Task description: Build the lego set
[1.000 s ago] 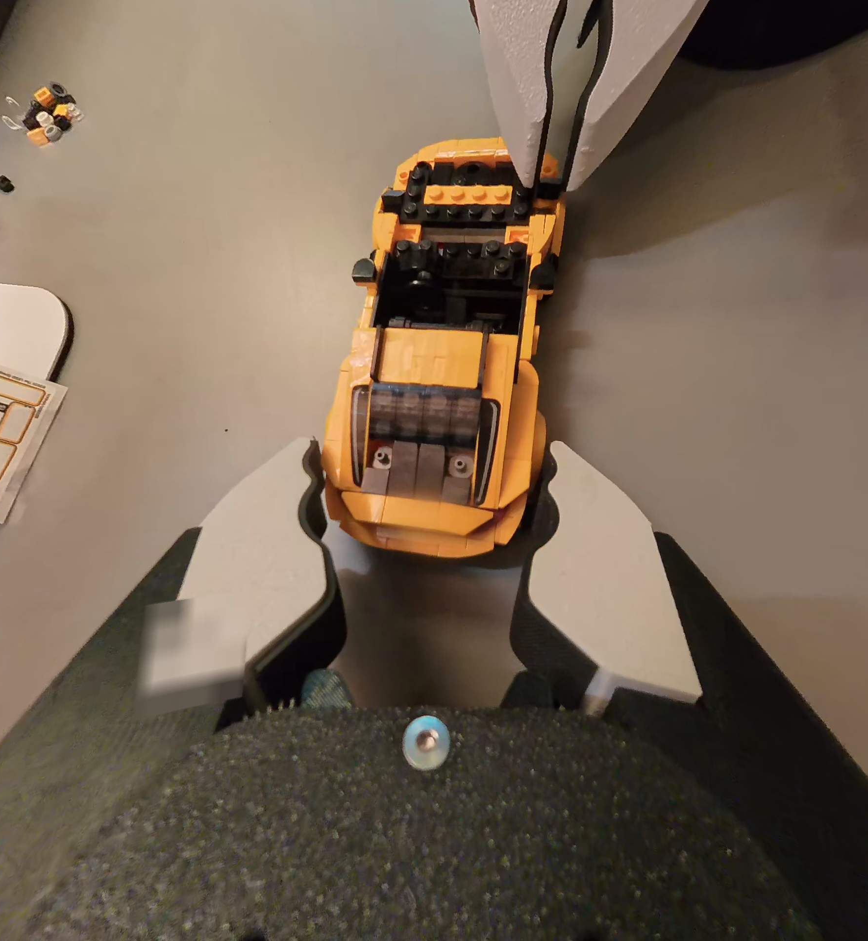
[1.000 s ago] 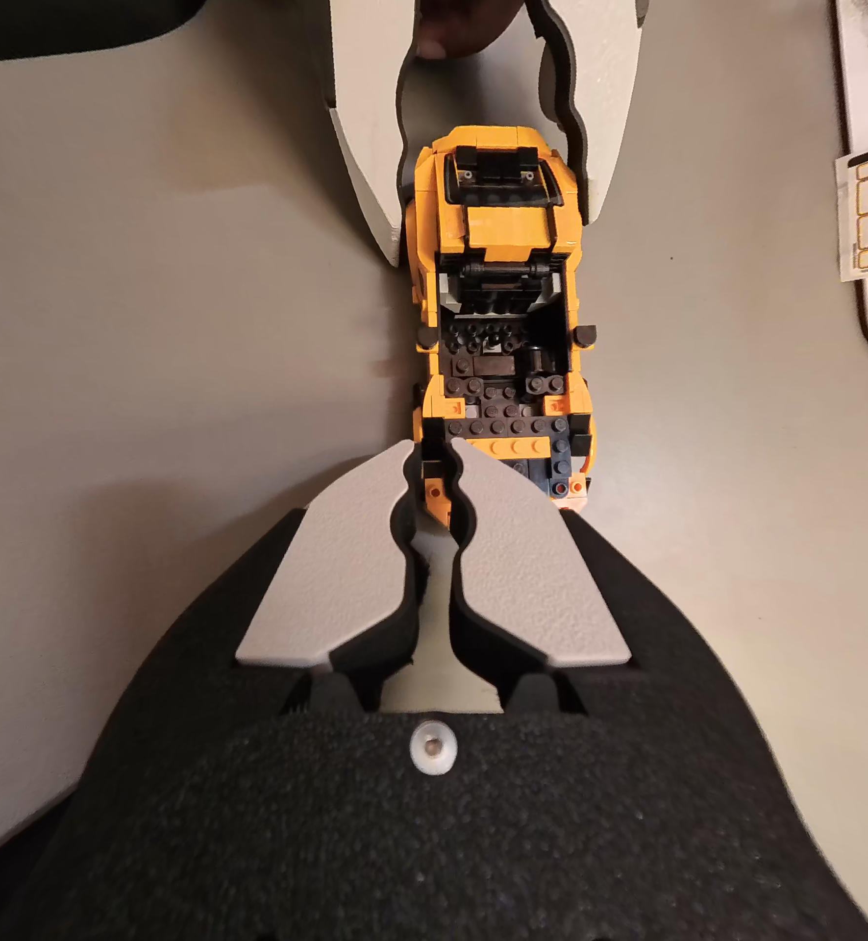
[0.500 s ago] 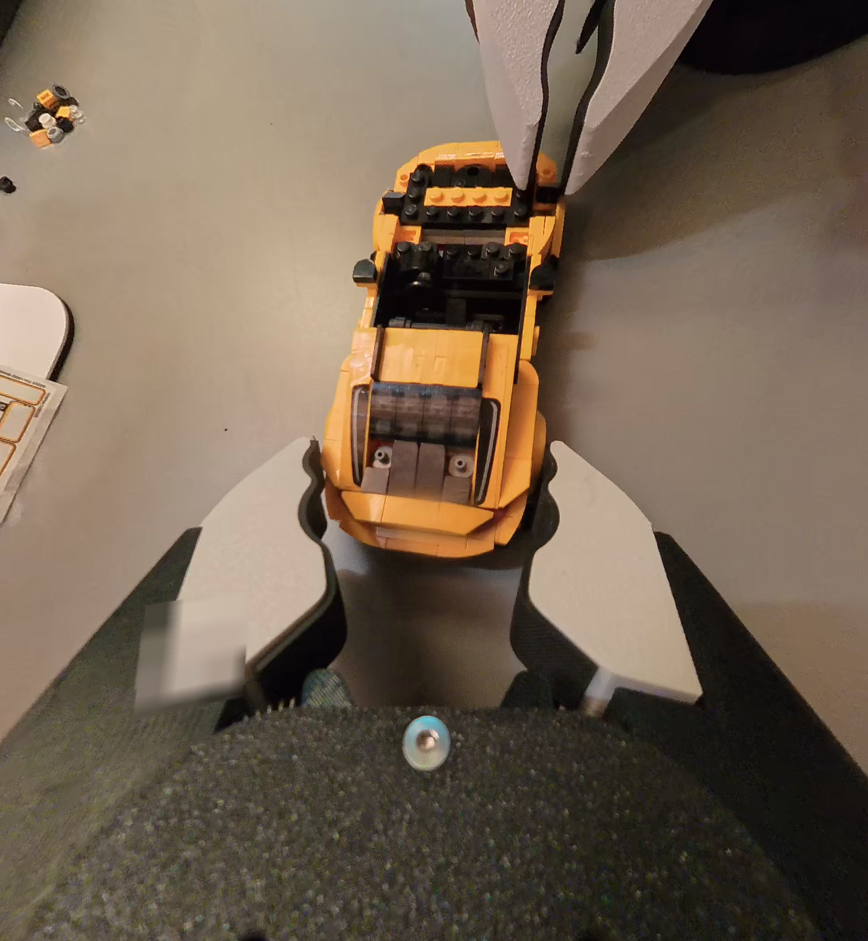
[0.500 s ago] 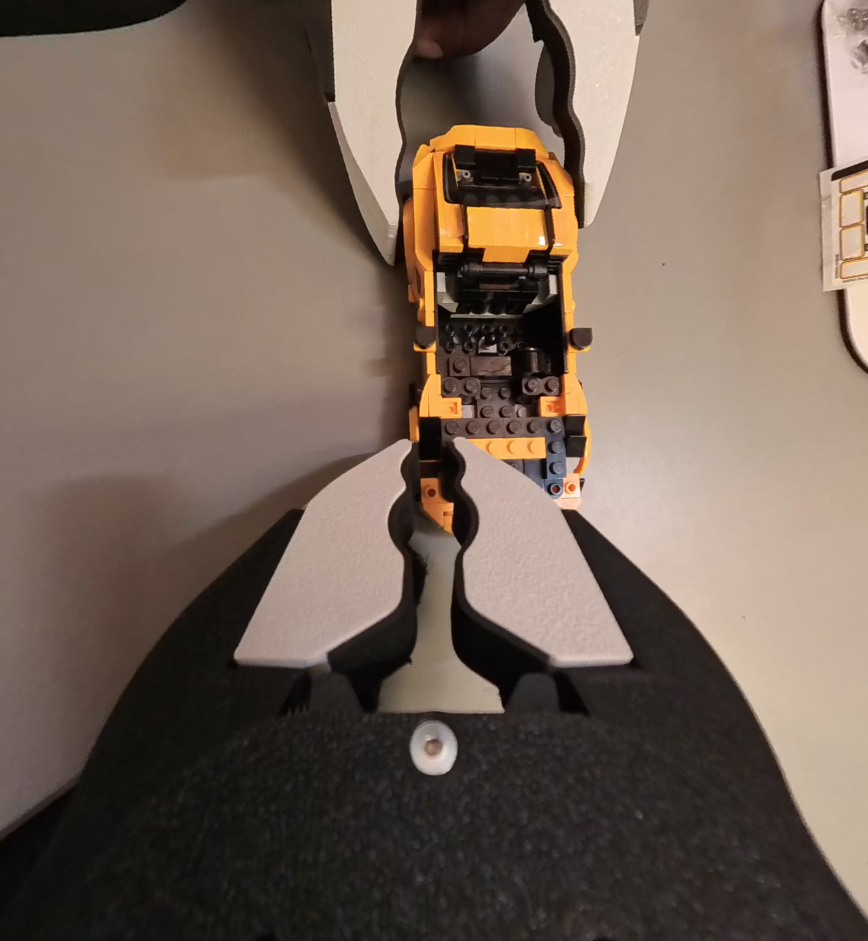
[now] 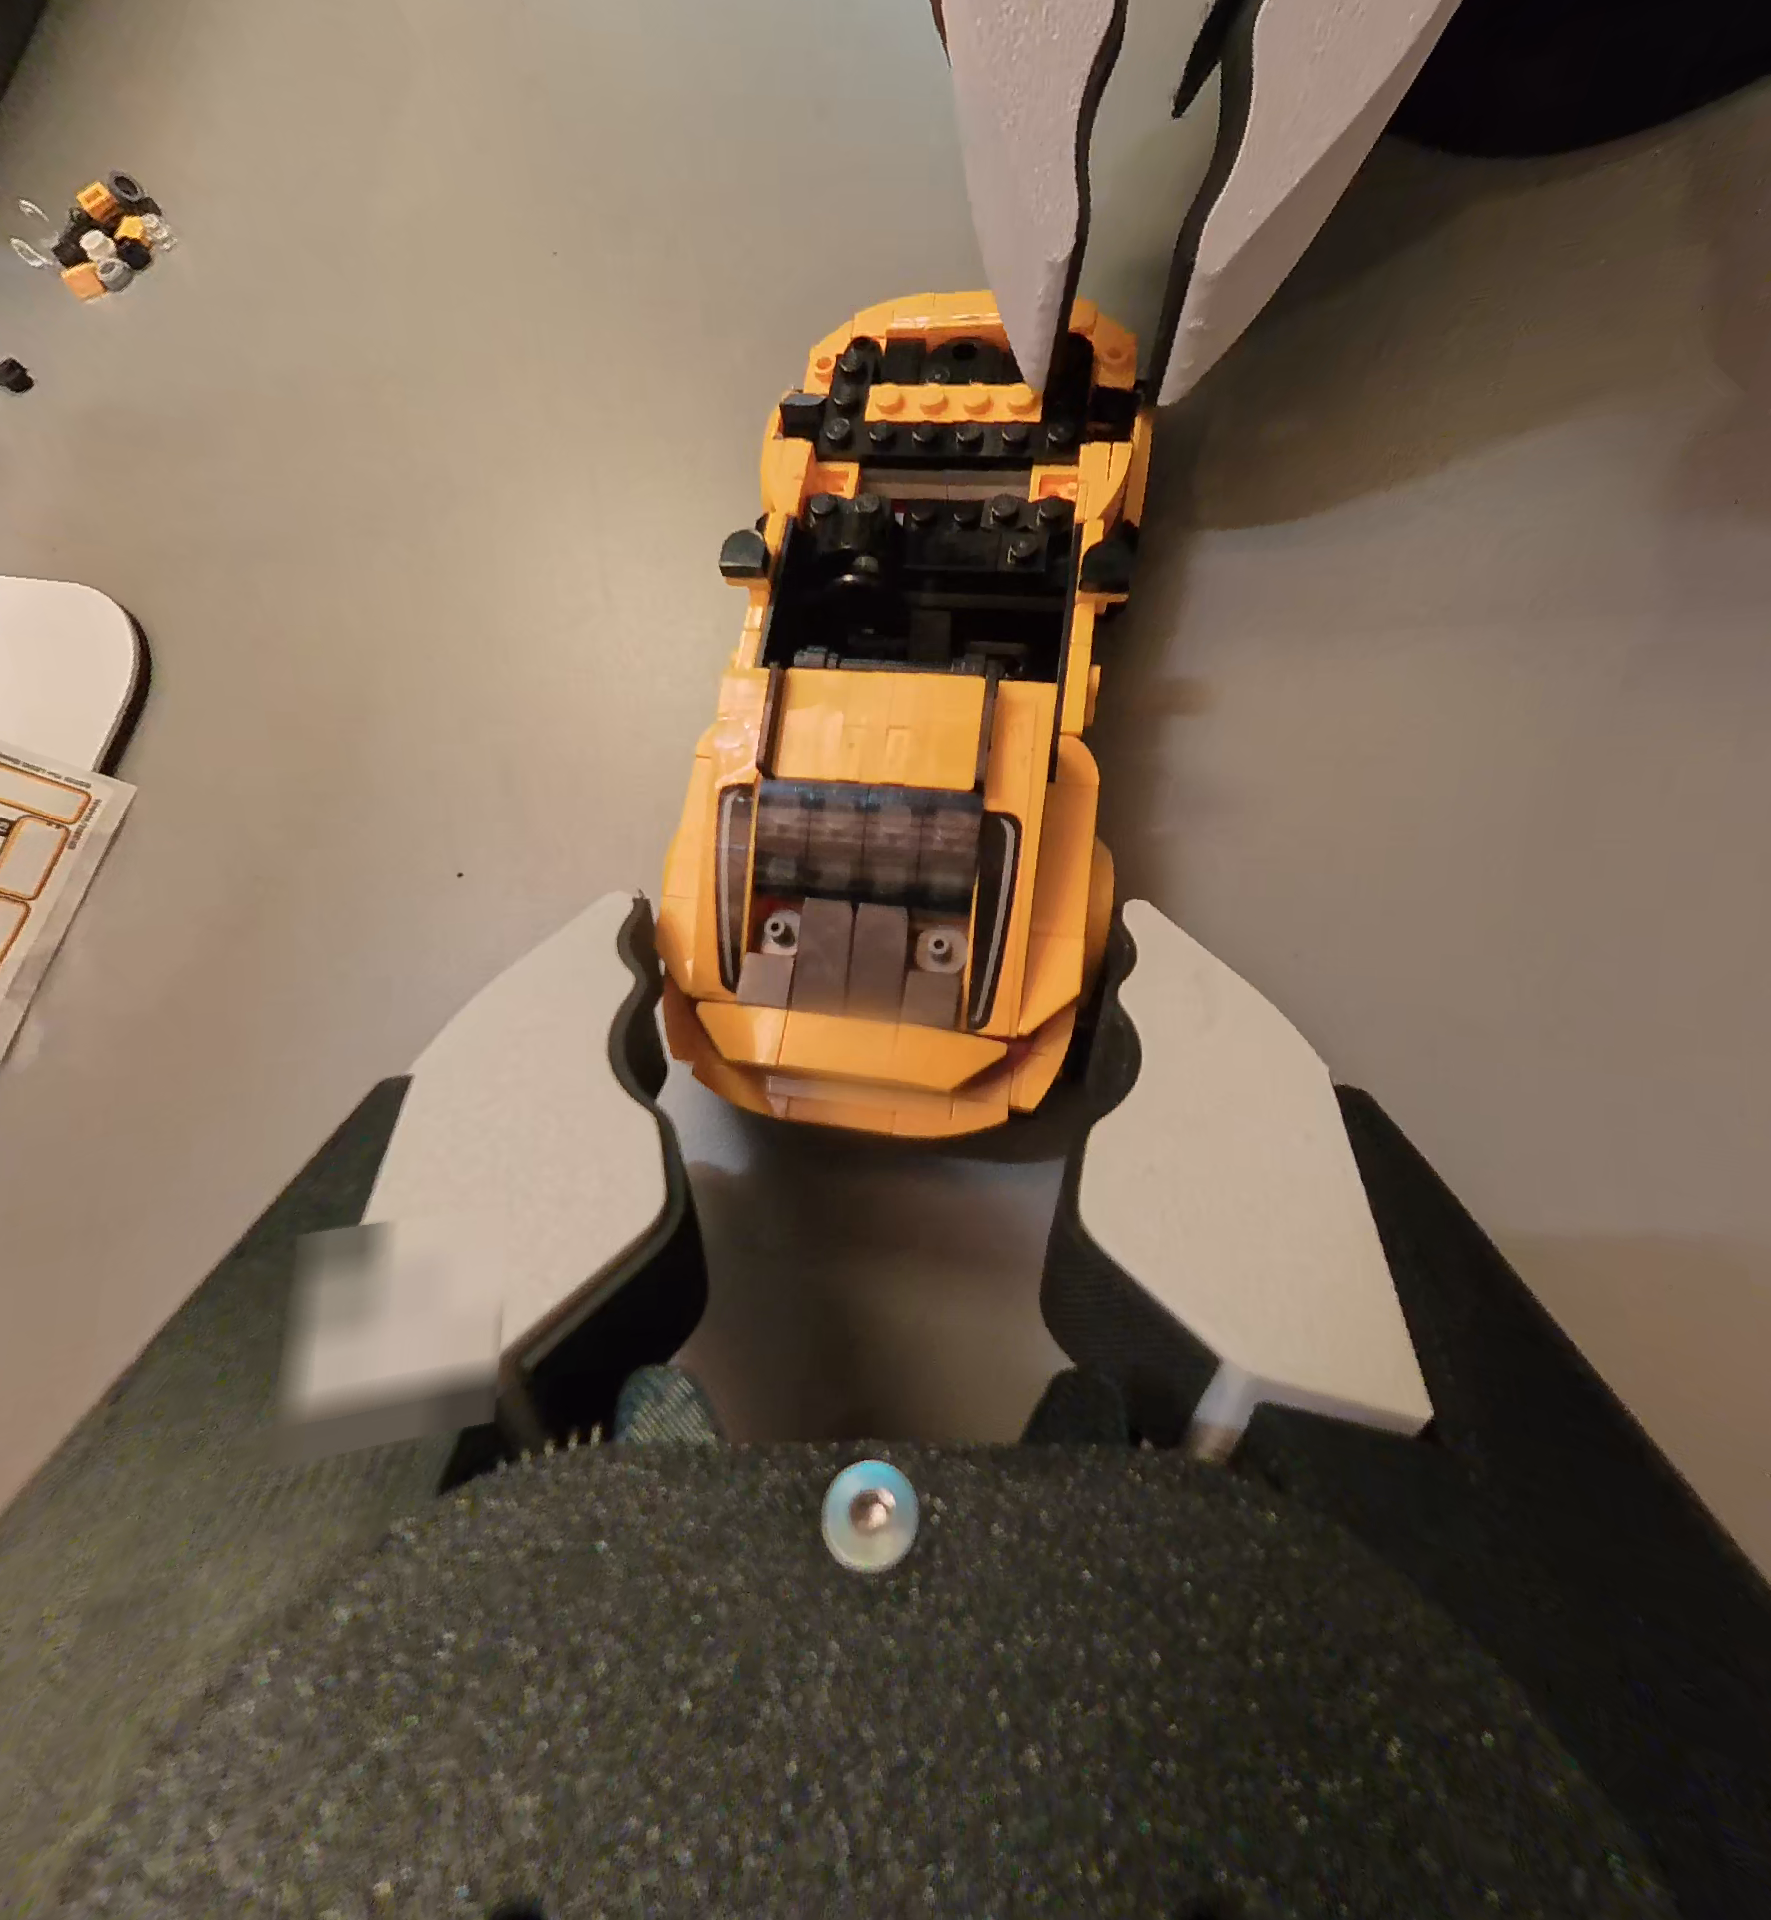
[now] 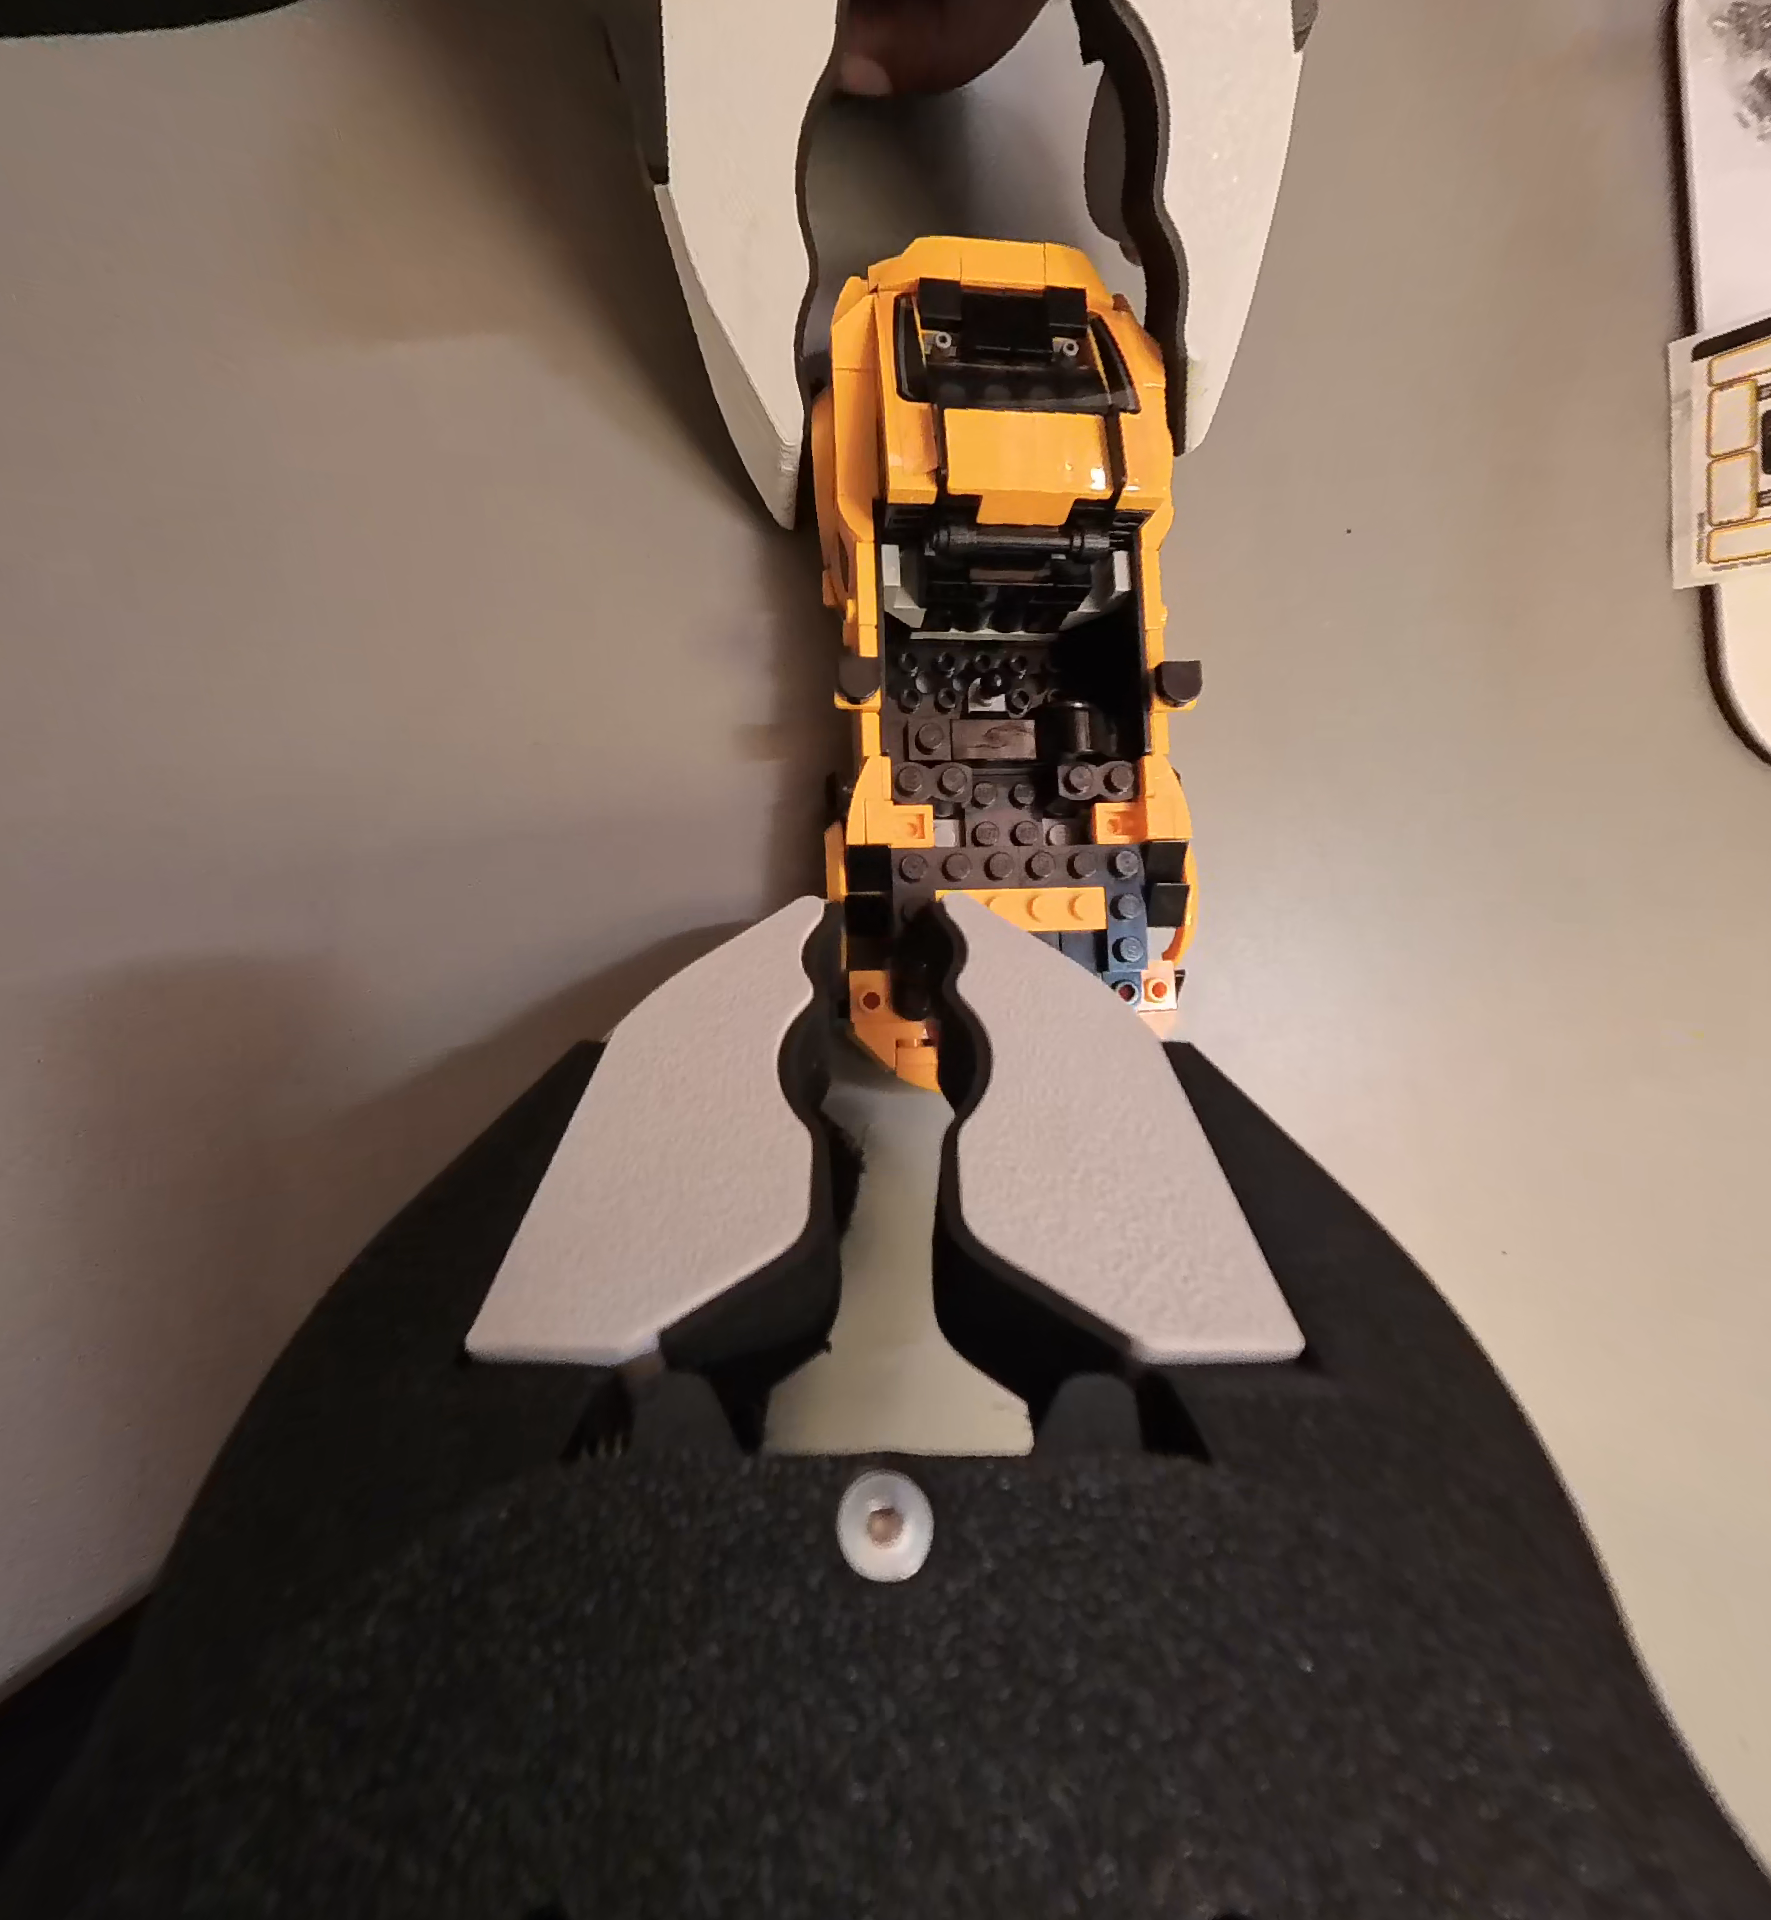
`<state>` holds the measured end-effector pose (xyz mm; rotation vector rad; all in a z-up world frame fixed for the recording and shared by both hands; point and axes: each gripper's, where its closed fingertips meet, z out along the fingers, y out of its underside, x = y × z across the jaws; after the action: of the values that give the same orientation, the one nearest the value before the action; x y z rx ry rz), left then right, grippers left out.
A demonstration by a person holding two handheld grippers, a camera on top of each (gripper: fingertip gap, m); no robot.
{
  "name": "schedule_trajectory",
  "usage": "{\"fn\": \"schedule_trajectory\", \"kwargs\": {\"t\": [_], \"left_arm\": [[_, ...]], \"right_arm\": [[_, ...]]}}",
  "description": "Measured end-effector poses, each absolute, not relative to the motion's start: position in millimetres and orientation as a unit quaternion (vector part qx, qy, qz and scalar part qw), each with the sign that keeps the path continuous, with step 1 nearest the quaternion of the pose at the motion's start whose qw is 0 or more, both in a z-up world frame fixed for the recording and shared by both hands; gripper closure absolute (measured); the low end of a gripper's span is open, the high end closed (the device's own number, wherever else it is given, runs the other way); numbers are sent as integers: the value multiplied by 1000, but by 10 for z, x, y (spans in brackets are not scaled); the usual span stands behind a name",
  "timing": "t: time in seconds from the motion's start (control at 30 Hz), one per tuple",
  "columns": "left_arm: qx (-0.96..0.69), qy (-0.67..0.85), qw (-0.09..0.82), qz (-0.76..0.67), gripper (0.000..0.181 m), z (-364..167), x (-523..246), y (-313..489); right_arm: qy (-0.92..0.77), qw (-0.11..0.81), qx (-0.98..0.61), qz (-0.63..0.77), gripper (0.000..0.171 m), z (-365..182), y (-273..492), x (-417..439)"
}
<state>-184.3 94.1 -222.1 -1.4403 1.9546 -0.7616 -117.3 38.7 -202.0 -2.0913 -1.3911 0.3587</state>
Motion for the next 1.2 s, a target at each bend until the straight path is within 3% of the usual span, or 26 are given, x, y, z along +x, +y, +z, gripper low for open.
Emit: {"fn": "schedule_trajectory", "kwargs": {"t": [0.5, 1.2], "left_arm": [[-549, 733, 292, -277, 101, -2225, -1849, 933], [-554, 729, 295, -275, 101, -2228, -1848, 931]], "right_arm": [[-512, 348, -782, 74, 162, -2016, 317, -1210], [-573, 317, -755, -10, 165, -2051, 332, -1175]]}}
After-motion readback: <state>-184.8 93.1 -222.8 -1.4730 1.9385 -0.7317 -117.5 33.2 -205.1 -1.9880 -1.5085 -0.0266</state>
